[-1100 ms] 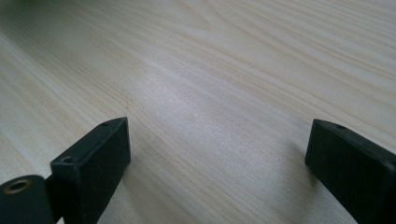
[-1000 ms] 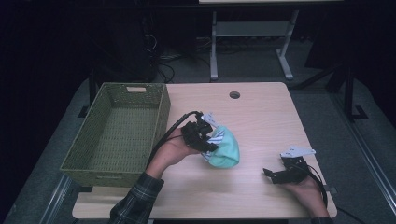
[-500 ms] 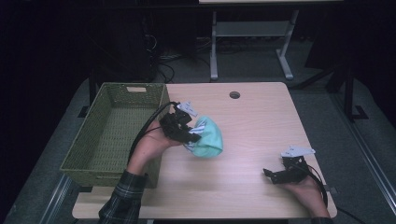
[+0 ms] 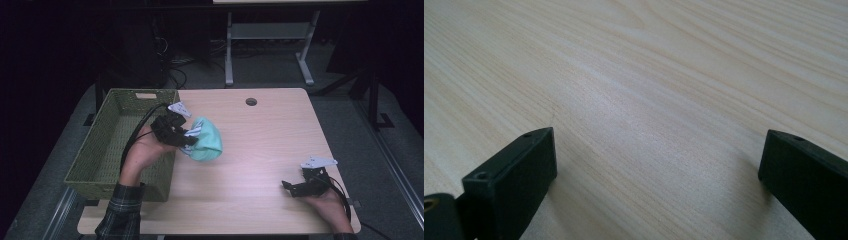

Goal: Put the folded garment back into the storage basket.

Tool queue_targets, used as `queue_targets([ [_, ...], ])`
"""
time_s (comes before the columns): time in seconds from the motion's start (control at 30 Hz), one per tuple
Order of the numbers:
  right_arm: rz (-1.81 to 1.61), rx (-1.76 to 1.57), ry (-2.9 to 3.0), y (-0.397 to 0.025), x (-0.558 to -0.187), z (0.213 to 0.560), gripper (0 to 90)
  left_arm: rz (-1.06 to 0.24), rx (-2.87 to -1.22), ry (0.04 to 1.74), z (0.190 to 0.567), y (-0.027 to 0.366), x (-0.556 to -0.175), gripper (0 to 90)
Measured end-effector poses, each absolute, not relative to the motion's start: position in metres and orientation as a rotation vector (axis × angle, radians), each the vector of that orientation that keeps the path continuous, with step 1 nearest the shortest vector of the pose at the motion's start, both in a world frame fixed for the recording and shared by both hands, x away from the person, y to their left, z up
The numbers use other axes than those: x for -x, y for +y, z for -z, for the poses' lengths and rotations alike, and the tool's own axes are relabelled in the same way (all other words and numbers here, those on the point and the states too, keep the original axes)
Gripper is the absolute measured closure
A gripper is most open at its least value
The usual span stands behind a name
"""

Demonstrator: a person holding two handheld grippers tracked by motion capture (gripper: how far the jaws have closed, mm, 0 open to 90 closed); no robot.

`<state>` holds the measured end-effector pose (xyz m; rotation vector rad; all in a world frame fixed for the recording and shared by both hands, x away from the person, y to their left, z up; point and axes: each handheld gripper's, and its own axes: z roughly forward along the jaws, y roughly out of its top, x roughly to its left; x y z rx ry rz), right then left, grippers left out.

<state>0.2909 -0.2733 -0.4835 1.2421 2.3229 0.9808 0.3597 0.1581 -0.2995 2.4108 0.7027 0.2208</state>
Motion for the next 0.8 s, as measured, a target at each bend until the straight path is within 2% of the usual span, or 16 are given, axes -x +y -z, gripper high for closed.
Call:
queue_targets([
  [0.8,-0.981,-1.242,2.323,-0.273,-0.291,0.484,1.7,-0.305,-2.305,0.839,0.28,0.218,-0.355,71.2],
])
